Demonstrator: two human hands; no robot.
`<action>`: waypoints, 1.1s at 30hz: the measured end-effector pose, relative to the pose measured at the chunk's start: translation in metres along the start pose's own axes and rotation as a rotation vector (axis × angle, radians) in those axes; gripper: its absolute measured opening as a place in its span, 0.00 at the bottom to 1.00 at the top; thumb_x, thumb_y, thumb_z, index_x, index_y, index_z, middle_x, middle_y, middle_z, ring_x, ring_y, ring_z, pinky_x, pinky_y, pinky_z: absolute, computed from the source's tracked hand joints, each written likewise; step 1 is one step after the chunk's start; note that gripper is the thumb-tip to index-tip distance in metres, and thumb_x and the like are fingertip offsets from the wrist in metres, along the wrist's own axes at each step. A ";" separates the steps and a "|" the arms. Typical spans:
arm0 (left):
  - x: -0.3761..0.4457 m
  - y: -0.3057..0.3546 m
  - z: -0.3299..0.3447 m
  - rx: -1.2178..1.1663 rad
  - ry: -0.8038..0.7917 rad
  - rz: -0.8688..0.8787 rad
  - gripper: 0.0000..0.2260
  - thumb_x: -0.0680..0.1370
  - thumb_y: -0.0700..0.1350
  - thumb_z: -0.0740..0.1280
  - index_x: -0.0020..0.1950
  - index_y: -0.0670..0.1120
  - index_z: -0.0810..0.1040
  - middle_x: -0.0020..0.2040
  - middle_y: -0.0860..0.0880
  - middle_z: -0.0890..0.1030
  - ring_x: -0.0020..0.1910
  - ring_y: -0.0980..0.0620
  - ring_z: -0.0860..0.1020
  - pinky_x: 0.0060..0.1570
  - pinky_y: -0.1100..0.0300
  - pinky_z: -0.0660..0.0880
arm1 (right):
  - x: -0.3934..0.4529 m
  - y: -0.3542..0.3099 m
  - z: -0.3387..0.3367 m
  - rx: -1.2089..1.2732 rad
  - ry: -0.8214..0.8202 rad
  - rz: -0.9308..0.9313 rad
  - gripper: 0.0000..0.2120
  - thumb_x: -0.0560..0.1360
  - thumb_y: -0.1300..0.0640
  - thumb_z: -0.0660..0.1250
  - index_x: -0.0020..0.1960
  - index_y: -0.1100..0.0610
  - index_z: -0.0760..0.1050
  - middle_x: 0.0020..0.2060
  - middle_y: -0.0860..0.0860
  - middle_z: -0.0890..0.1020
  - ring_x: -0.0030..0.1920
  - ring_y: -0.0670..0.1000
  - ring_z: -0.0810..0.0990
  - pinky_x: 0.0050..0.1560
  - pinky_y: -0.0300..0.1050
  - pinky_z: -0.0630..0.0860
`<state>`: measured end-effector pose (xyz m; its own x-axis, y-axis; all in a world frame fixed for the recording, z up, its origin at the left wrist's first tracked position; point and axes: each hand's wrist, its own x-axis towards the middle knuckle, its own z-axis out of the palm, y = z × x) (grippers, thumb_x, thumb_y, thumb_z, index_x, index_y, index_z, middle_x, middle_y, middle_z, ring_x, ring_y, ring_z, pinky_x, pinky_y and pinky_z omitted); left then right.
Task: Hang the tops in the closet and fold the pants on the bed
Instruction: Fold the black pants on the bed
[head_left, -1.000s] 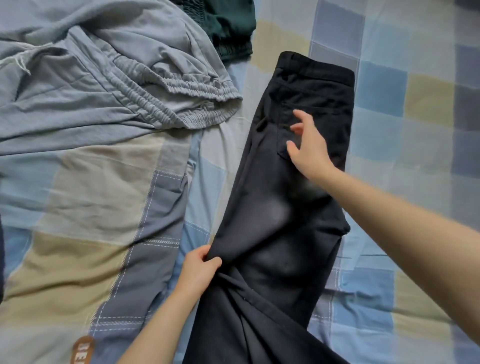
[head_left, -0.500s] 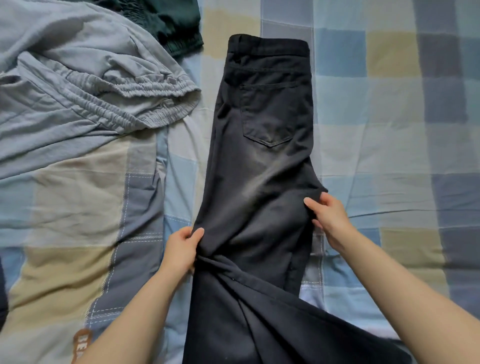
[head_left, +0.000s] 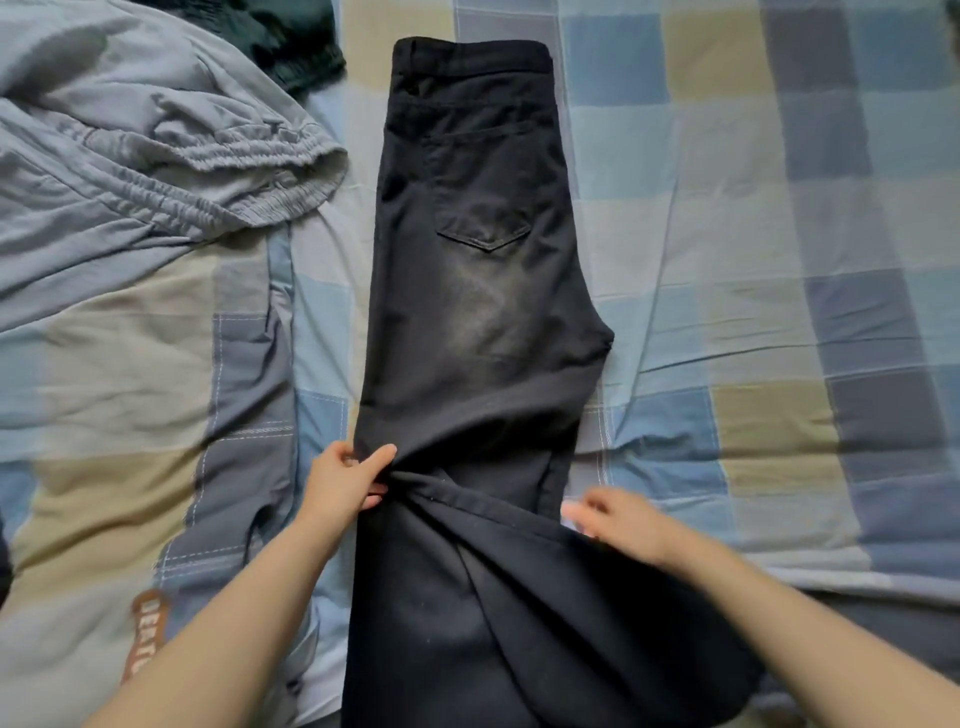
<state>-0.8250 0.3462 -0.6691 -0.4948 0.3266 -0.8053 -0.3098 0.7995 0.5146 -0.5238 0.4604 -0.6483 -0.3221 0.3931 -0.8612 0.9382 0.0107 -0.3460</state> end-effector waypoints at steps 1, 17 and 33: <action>-0.005 -0.005 0.001 -0.004 0.018 -0.026 0.13 0.76 0.48 0.72 0.44 0.43 0.70 0.39 0.45 0.75 0.37 0.47 0.79 0.40 0.55 0.79 | -0.010 0.008 0.014 -0.086 -0.031 -0.030 0.18 0.76 0.39 0.62 0.39 0.53 0.72 0.36 0.49 0.79 0.38 0.48 0.76 0.45 0.47 0.74; -0.155 -0.119 0.037 0.162 -0.097 -0.138 0.09 0.68 0.36 0.70 0.47 0.45 0.81 0.45 0.47 0.85 0.44 0.45 0.82 0.45 0.54 0.80 | -0.167 -0.019 0.148 0.289 -0.535 -0.292 0.18 0.74 0.67 0.60 0.59 0.58 0.80 0.50 0.51 0.83 0.46 0.43 0.81 0.50 0.33 0.76; -0.139 -0.207 -0.020 0.001 -0.187 -0.123 0.19 0.82 0.52 0.57 0.55 0.37 0.76 0.50 0.38 0.80 0.45 0.44 0.79 0.47 0.51 0.73 | -0.049 -0.026 0.167 0.715 0.219 0.108 0.16 0.77 0.51 0.64 0.34 0.54 0.62 0.31 0.51 0.66 0.35 0.51 0.65 0.42 0.47 0.70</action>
<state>-0.7081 0.1251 -0.6579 -0.2937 0.3141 -0.9028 -0.3582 0.8395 0.4087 -0.5540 0.2869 -0.6594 -0.1303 0.5329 -0.8361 0.6280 -0.6082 -0.4854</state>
